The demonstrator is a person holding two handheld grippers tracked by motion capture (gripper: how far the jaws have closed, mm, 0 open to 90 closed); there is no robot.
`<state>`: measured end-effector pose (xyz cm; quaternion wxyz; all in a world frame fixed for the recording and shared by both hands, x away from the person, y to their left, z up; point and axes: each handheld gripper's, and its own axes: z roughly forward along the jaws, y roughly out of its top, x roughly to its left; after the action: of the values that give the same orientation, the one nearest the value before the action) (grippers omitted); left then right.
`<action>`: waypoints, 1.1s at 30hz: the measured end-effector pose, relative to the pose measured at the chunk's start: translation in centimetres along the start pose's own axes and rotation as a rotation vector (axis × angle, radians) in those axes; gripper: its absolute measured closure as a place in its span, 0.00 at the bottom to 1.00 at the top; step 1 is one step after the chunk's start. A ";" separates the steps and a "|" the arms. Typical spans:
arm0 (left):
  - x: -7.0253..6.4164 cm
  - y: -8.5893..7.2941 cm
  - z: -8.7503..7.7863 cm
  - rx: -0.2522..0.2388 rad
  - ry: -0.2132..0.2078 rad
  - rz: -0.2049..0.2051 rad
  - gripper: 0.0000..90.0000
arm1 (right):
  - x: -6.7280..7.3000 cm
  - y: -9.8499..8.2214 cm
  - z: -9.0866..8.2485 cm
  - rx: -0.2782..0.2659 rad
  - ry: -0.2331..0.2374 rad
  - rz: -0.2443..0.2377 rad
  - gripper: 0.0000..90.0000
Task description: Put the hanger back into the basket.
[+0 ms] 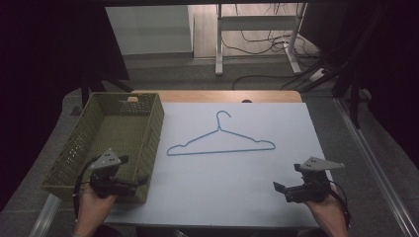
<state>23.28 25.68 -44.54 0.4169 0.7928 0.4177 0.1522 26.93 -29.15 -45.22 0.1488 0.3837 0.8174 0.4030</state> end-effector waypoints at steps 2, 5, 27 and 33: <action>-0.3 0.4 0.1 -0.005 -0.005 0.006 0.00 | 0.0 0.1 0.1 0.003 0.009 0.002 0.00; -0.5 1.0 0.2 -0.011 -0.019 0.010 0.00 | 0.1 0.4 0.0 -0.002 0.012 -0.001 0.00; -3.1 6.9 4.8 0.027 -0.091 0.114 0.00 | 0.3 3.7 0.6 0.001 0.058 -0.044 0.00; -3.3 7.7 6.2 0.039 -0.104 0.118 0.00 | 0.1 4.6 1.2 0.015 0.059 -0.055 0.00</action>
<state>29.07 17.39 -41.90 0.4129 0.8307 0.3511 0.1268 29.86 -26.64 -42.40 0.1327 0.3503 0.8348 0.4035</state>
